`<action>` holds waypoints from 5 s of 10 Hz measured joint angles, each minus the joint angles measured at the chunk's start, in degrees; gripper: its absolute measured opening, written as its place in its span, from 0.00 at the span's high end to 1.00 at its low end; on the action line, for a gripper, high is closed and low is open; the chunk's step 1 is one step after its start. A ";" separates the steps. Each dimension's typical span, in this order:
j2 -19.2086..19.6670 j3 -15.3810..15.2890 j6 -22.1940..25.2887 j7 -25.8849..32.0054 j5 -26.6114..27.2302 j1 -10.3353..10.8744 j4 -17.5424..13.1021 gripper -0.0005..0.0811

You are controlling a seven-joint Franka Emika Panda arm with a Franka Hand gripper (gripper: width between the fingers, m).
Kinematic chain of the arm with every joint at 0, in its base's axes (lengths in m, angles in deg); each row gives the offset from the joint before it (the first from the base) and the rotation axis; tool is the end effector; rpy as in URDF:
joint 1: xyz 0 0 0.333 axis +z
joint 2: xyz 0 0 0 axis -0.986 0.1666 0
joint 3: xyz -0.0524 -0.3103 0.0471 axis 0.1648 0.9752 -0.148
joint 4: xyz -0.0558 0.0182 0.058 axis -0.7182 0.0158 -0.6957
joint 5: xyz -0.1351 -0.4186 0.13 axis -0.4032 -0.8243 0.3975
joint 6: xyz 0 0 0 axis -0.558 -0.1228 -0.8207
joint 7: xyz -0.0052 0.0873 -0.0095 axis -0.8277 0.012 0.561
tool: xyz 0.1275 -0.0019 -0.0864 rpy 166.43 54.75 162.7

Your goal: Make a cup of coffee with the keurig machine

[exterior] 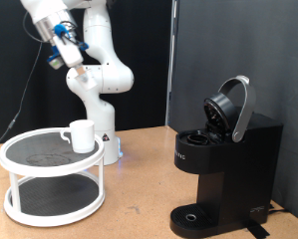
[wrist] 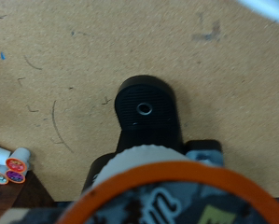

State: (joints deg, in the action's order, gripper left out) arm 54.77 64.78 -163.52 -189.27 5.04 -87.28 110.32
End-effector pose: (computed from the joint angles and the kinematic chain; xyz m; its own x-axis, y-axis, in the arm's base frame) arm 0.4477 -0.1858 0.4622 -0.7934 -0.4622 -0.3961 -0.5728 0.7871 0.2289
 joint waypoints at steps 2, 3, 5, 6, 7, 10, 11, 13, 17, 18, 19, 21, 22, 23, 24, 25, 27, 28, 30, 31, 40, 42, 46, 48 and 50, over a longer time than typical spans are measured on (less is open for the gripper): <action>0.95 -2.42 -2.33 -4.13 0.72 0.59 -0.17 0.54; 0.93 -2.34 -2.33 -3.69 0.84 0.58 -0.10 0.54; 1.50 -2.50 -1.34 -4.66 6.23 1.51 -0.58 0.54; 2.18 -3.06 -1.34 -6.17 8.93 2.45 -1.27 0.54; 3.14 -3.71 -0.75 -7.41 10.32 3.40 -2.31 0.54; 6.21 -6.23 0.67 -9.75 11.50 5.74 -6.10 0.54; 7.00 -7.30 0.46 -10.62 11.77 6.29 -7.13 0.54; 8.41 -9.47 -0.07 -12.40 12.23 7.34 -8.99 0.54; 10.57 -14.53 -2.50 -15.83 12.27 9.26 -11.60 0.54; 10.74 -15.33 -3.23 -16.65 12.27 9.37 -11.73 0.54; 10.74 -15.29 -3.22 -16.55 12.26 9.30 -11.66 0.54; 11.17 -15.34 -2.59 -16.92 11.02 9.18 -10.86 0.54; 11.80 -15.61 -3.34 -17.22 10.89 9.18 -10.16 0.54; 12.39 -16.15 -5.33 -17.25 10.88 9.19 -9.22 0.54; 12.92 -16.91 -7.65 -17.25 10.88 9.32 -8.15 0.54; 13.47 -17.78 -9.83 -17.16 10.88 9.42 -7.06 0.54; 14.31 -19.43 -12.98 -17.08 10.88 9.65 -5.04 0.54; 14.80 -20.22 -14.28 -17.08 10.87 9.69 -4.09 0.54; 15.56 -21.63 -17.42 -17.09 10.71 9.70 -1.99 0.54; 16.07 -22.20 -18.90 -17.09 10.67 9.69 -1.15 0.54; 19.08 -23.96 -25.41 -17.09 10.67 9.59 1.70 0.54; 19.25 -23.94 -25.42 -17.09 10.67 9.59 1.78 0.45; 19.26 -23.73 -25.38 -16.82 10.98 9.57 1.79 0.13; 18.75 -23.32 -23.48 -15.43 12.66 9.56 1.28 0.10; 17.76 -22.87 -20.49 -14.72 13.30 9.55 0.50 0.09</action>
State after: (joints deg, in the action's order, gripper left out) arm 72.53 41.90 -184.01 -203.99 18.34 -77.73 110.82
